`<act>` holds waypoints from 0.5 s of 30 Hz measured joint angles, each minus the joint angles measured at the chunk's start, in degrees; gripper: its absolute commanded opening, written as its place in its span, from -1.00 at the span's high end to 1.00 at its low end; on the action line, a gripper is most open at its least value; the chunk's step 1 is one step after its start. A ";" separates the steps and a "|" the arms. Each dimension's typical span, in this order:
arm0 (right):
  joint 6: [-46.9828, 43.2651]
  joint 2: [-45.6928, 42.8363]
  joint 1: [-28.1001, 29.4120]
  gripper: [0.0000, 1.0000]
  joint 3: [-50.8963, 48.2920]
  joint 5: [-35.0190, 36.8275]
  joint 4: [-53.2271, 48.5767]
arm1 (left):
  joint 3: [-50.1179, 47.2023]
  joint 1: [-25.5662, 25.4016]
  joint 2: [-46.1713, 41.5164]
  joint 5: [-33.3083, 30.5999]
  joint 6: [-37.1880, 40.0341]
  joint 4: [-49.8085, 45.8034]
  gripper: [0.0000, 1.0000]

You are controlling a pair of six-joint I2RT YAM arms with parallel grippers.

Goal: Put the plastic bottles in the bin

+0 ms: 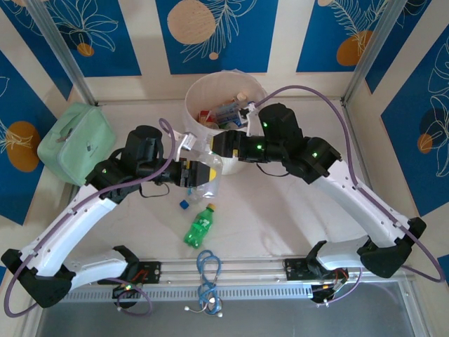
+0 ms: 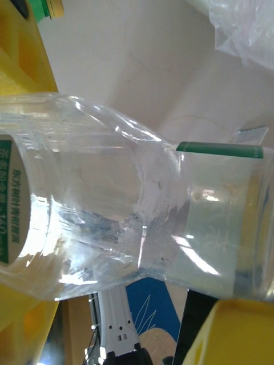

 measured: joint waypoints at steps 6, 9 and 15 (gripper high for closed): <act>-0.63 2.01 1.07 -0.21 1.55 0.02 0.09 | 0.00 0.00 -0.02 1.60 0.39 0.57 -0.17; -1.07 2.36 1.25 -0.08 1.77 0.02 0.11 | -0.02 0.00 -0.02 1.66 0.39 0.42 -0.17; -1.53 2.34 1.62 0.18 2.16 0.09 0.17 | -0.02 0.00 -0.02 1.99 0.68 0.31 -0.20</act>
